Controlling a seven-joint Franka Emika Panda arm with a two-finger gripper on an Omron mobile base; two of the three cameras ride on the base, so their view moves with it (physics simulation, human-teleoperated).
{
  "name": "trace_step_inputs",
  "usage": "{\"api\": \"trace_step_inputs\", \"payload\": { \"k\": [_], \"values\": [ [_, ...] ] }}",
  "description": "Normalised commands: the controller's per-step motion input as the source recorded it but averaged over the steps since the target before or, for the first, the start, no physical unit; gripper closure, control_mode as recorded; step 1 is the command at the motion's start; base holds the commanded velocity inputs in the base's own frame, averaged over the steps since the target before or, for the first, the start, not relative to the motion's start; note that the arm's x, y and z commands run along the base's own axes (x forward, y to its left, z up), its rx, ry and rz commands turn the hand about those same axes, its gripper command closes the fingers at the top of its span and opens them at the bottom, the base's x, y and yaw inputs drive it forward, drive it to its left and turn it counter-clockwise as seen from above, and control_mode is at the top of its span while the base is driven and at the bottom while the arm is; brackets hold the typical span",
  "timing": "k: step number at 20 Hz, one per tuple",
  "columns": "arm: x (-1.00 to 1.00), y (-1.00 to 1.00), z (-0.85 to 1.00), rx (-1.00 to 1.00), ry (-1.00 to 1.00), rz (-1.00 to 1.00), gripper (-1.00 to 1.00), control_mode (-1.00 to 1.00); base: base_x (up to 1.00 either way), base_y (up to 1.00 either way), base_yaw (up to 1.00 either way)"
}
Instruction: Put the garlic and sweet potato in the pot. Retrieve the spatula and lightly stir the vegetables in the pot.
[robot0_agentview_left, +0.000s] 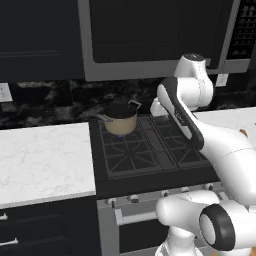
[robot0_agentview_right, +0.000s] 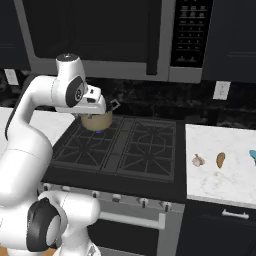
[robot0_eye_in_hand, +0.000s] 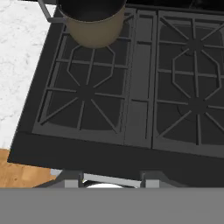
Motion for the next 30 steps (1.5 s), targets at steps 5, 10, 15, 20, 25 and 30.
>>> {"api": "trace_step_inputs", "payload": {
  "k": [5,10,15,20,25,30],
  "values": [
    [0.0,0.0,0.0,0.0,0.0,0.0,-1.0,1.0,-0.06,-0.31,0.0],
    [0.0,0.0,0.0,0.0,0.0,0.0,-1.0,1.0,-0.05,-0.66,0.0],
    [0.0,0.0,0.0,0.0,0.0,0.0,-1.0,1.0,0.0,-0.68,0.0],
    [0.0,0.0,0.0,0.0,0.0,0.0,-1.0,1.0,0.0,-0.69,0.0],
    [0.0,0.0,0.0,0.0,0.0,0.0,-1.0,1.0,0.0,-0.63,0.0],
    [0.0,0.0,0.0,0.0,0.0,0.0,-1.0,1.0,0.0,-0.46,0.0]
  ]
}}
